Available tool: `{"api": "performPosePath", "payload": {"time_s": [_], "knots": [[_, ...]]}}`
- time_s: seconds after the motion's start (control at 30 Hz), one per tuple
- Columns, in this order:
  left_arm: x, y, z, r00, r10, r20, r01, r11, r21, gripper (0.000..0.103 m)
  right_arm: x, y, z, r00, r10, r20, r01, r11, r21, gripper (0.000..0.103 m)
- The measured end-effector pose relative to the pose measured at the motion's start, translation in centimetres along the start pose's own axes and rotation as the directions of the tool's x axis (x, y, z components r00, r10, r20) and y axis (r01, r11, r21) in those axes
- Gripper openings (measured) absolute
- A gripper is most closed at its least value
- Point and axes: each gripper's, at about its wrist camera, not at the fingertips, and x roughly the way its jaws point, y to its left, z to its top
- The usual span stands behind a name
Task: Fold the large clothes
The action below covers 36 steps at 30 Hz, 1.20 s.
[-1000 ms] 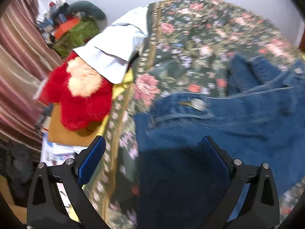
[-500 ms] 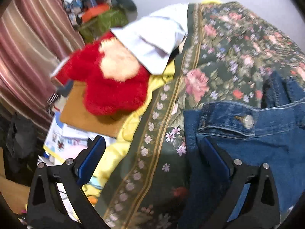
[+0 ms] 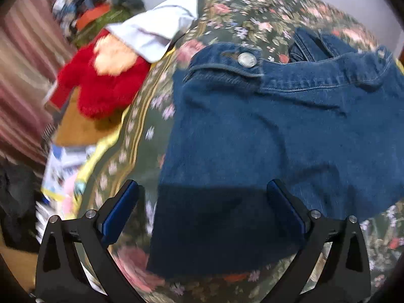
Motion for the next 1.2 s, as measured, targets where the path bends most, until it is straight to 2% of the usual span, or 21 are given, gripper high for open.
{"api": "performPosePath", "payload": {"time_s": [0.07, 0.17, 0.3, 0.37, 0.43, 0.5, 0.63, 0.7, 0.77, 0.87, 0.93, 1.07, 1.17, 1.2], "knots": [[-0.9, 1.4, -0.7, 0.999, -0.033, 0.002, 0.033, 0.997, -0.064, 0.103, -0.4, 0.6, -0.6, 0.998, -0.057, -0.004, 0.057, 0.996, -0.062, 0.086], [-2.2, 3.5, -1.8, 0.999, -0.046, 0.021, 0.049, 0.99, -0.13, 0.103, -1.2, 1.3, -1.8, 0.992, -0.125, 0.001, 0.124, 0.983, -0.137, 0.086], [-4.0, 4.8, -2.8, 0.999, -0.016, 0.041, 0.023, 0.982, -0.188, 0.103, -2.6, 1.1, -2.9, 0.986, -0.168, 0.015, 0.168, 0.971, -0.172, 0.086], [-5.6, 4.7, -3.6, 0.996, 0.033, 0.08, -0.017, 0.979, -0.202, 0.103, -3.3, 1.2, -3.1, 0.984, -0.176, 0.028, 0.178, 0.969, -0.172, 0.086], [-7.2, 4.6, -4.3, 0.992, 0.039, 0.123, -0.012, 0.977, -0.214, 0.103, -4.2, 1.6, -3.4, 0.984, -0.173, 0.043, 0.178, 0.969, -0.17, 0.086], [-8.2, 4.1, -4.8, 0.987, 0.022, 0.16, 0.015, 0.973, -0.229, 0.103, -5.1, 2.0, -3.4, 0.985, -0.159, 0.067, 0.168, 0.972, -0.167, 0.086], [-9.0, 2.5, -5.5, 0.978, -0.054, 0.204, 0.107, 0.96, -0.26, 0.103, -6.7, 3.3, -2.8, 0.987, -0.112, 0.119, 0.129, 0.98, -0.149, 0.086], [-8.6, 1.7, -5.8, 0.971, -0.116, 0.207, 0.174, 0.94, -0.292, 0.103, -7.3, 4.0, -2.3, 0.987, -0.074, 0.145, 0.093, 0.987, -0.128, 0.09], [-7.3, 0.6, -5.9, 0.964, -0.196, 0.178, 0.245, 0.915, -0.321, 0.103, -7.4, 4.6, -1.9, 0.986, -0.041, 0.164, 0.061, 0.992, -0.114, 0.092], [-4.6, -0.5, -6.0, 0.941, -0.316, 0.119, 0.337, 0.856, -0.392, 0.103, -6.5, 5.7, -1.3, 0.986, -0.029, 0.162, 0.048, 0.992, -0.115, 0.092], [-2.8, -0.9, -6.0, 0.912, -0.397, 0.102, 0.398, 0.795, -0.457, 0.103, -5.4, 6.2, -1.0, 0.989, -0.035, 0.144, 0.054, 0.99, -0.131, 0.092], [0.0, -1.3, -6.0, 0.864, -0.496, 0.092, 0.461, 0.702, -0.544, 0.103, -2.0, 6.7, -0.7, 0.992, -0.085, 0.089, 0.099, 0.98, -0.17, 0.092], [1.4, -1.7, -5.6, 0.857, -0.511, 0.073, 0.458, 0.687, -0.564, 0.1, 0.9, 6.6, -0.8, 0.99, -0.137, 0.031, 0.14, 0.968, -0.209, 0.092], [1.8, -1.8, -5.5, 0.848, -0.523, 0.082, 0.47, 0.674, -0.57, 0.1, 1.9, 6.6, -1.0, 0.989, -0.148, 0.013, 0.148, 0.964, -0.221, 0.093]]}}
